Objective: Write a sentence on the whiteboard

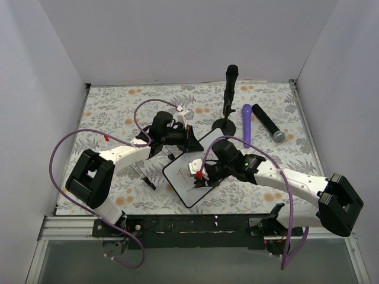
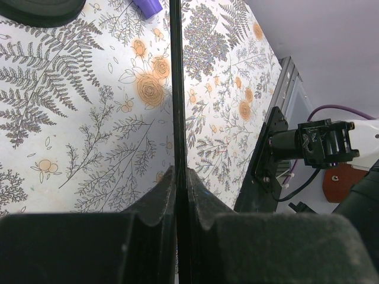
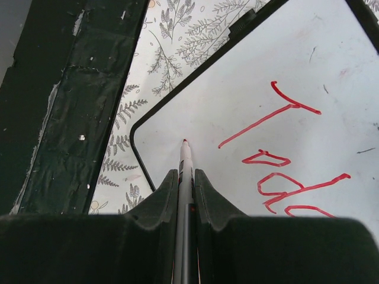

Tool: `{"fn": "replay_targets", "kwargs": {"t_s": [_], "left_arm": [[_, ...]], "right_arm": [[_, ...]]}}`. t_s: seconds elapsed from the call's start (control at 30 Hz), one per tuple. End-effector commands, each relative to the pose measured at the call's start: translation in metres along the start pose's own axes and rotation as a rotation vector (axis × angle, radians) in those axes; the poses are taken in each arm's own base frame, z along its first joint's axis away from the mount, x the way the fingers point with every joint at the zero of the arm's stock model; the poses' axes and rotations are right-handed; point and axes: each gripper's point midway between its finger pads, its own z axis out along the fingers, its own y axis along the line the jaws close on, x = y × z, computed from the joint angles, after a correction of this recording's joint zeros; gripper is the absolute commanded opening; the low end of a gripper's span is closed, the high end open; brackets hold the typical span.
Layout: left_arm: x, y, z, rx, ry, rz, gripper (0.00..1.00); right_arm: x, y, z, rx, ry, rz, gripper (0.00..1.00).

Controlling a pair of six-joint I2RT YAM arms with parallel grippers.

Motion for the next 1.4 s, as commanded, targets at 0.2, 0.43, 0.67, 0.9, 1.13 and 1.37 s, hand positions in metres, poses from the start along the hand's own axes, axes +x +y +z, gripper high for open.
{"fn": "replay_targets", "kwargs": {"t_s": [0.2, 0.43, 0.67, 0.9, 1.13, 1.37], "left_arm": [[-0.017, -0.009, -0.003, 0.042, -0.055, 0.095, 0.0], [-0.019, -0.011, -0.004, 0.045, -0.055, 0.122, 0.0], [-0.019, -0.008, -0.007, 0.042, -0.054, 0.125, 0.0], [-0.015, -0.007, -0.008, 0.049, -0.044, 0.123, 0.0], [-0.014, -0.006, -0.006, 0.061, -0.036, 0.117, 0.0], [-0.013, -0.006, -0.005, 0.063, -0.033, 0.115, 0.0]], "right_arm": [[-0.002, -0.012, 0.002, 0.058, -0.005, -0.014, 0.01], [0.012, -0.003, 0.002, 0.016, 0.044, -0.013, 0.01], [0.021, 0.008, 0.004, -0.048, 0.07, -0.004, 0.01], [0.014, -0.009, -0.002, 0.017, 0.063, 0.011, 0.01], [-0.001, -0.028, -0.014, 0.088, 0.023, 0.014, 0.01], [-0.013, -0.035, -0.016, 0.103, -0.004, 0.015, 0.01]]}}
